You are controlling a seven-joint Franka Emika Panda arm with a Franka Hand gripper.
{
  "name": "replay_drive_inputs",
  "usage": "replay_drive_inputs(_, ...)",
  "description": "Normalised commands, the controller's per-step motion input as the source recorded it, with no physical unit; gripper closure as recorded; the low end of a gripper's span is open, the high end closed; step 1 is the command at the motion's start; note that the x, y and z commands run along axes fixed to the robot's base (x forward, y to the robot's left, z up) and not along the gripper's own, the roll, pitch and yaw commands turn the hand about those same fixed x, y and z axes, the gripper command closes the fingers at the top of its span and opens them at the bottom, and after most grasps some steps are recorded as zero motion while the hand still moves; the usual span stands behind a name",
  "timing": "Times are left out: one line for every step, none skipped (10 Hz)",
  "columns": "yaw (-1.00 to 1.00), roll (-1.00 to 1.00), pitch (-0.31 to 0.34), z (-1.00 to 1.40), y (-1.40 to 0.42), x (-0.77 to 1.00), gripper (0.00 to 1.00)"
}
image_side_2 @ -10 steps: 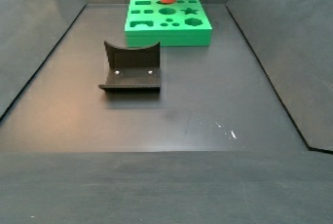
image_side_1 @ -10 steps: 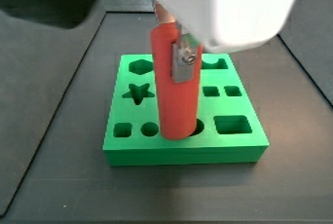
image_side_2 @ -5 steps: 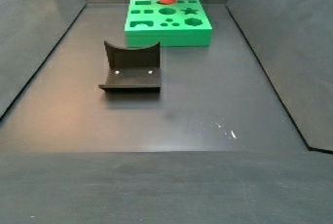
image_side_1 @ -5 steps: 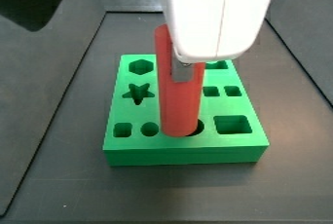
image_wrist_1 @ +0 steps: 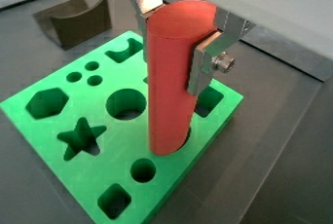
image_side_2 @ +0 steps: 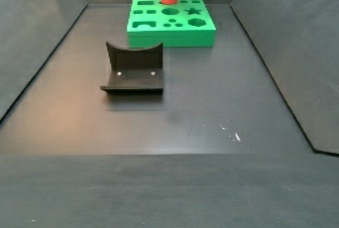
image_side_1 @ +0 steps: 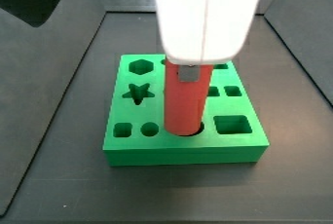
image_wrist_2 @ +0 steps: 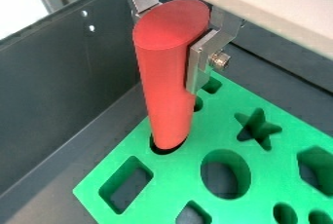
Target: Insert the oval object.
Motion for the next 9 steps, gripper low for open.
replay_drive_inputs(-0.41, 0.18, 0.103, -0.16, 0.00, 0.51, 1.00)
replay_drive_inputs(-0.37, 0.15, 0.103, -0.20, -0.01, 0.49, 1.00)
replay_drive_inputs(-0.33, 0.09, 0.067, -0.23, -0.10, 0.49, 1.00)
replay_drive_inputs(-0.25, 0.03, 0.039, -0.22, -0.18, 0.50, 1.00)
replay_drive_inputs(-0.17, 0.00, 0.009, -0.19, -0.19, 0.43, 1.00)
replay_drive_inputs(-0.10, 0.00, 0.011, -0.18, -0.19, 0.45, 1.00)
replay_drive_inputs(-0.05, 0.00, 0.001, -0.27, -0.06, 0.52, 1.00)
replay_drive_inputs(0.00, 0.06, 0.010, -0.29, 0.00, 0.46, 1.00)
replay_drive_inputs(0.00, 0.06, 0.000, -0.32, 0.00, 0.33, 1.00)
